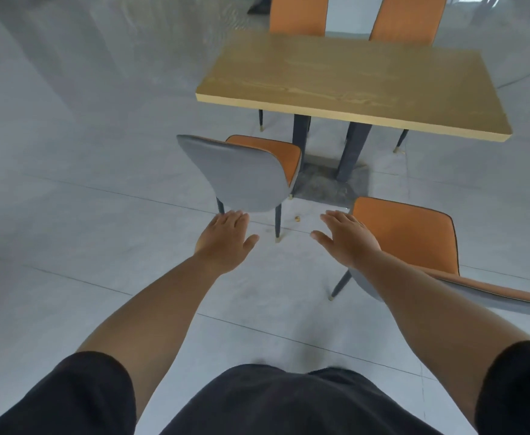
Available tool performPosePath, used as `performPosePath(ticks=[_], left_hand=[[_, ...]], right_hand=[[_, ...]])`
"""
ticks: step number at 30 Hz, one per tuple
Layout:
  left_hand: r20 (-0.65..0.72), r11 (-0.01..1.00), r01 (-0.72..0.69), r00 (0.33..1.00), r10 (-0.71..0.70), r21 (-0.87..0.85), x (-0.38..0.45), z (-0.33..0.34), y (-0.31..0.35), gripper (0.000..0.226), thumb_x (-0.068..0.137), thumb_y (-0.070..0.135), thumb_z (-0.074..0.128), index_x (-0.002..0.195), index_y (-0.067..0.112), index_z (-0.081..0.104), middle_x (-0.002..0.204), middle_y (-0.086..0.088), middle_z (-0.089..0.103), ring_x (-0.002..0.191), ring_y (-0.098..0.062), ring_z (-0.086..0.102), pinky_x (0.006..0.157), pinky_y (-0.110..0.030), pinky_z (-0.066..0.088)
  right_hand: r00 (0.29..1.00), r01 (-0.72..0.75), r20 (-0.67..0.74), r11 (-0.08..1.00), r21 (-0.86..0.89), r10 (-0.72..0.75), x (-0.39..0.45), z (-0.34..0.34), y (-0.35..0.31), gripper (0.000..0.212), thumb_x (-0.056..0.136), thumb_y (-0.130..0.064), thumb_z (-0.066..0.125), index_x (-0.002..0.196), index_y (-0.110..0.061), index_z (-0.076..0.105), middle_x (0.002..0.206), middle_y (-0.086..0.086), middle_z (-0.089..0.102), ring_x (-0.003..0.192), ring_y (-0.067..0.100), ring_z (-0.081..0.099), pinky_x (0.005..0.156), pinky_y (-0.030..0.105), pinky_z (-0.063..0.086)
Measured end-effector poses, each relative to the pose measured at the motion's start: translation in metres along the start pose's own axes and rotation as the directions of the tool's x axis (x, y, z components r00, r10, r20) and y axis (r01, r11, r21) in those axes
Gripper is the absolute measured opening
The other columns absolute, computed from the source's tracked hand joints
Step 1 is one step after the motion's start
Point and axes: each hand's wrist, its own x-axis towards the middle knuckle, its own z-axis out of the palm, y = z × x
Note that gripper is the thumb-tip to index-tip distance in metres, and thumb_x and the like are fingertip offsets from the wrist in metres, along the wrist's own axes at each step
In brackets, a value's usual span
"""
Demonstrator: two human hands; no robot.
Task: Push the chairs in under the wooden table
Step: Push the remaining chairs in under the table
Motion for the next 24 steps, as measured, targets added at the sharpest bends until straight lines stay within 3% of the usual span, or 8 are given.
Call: performPosePath(ticks=[10,16,24], left_hand=[[0.002,0.995,0.084,0.997,-0.084,-0.046,0.019,0.001,-0.091,0.053,0.097,0.047,0.033,0.134,0.01,0.043,0.14,-0.008,0.049,0.131,-0.025,0.04,0.114,-0.038,0.024],[-0.014,0.986,0.152,0.988,-0.154,-0.069,0.076,-0.018,-0.139,0.045,0.096,0.048,0.033,0.114,0.013,0.053,0.119,-0.003,0.059,0.113,-0.024,0.051,0.097,-0.036,0.04],[-0.048,0.978,0.191,0.98,-0.196,-0.088,0.16,-0.033,-0.188,0.051,0.097,0.048,0.037,0.131,0.011,0.046,0.137,-0.006,0.051,0.128,-0.026,0.044,0.103,-0.037,0.037]], right_hand=[[0.991,0.128,0.033,0.991,0.024,-0.129,0.1,0.007,-0.079,0.08,0.088,-0.07,0.02,0.142,-0.014,0.041,0.148,0.004,0.042,0.138,0.022,0.033,0.111,0.039,0.027],[0.981,0.194,-0.008,0.981,0.014,-0.194,0.182,0.004,-0.102,0.073,0.092,-0.064,0.025,0.14,-0.012,0.043,0.144,0.005,0.046,0.136,0.024,0.036,0.109,0.04,0.03],[0.97,0.24,-0.035,0.971,-0.027,-0.24,0.273,-0.014,-0.116,0.058,0.093,-0.057,0.033,0.128,-0.013,0.049,0.134,0.003,0.051,0.13,0.026,0.039,0.106,0.041,0.036]])
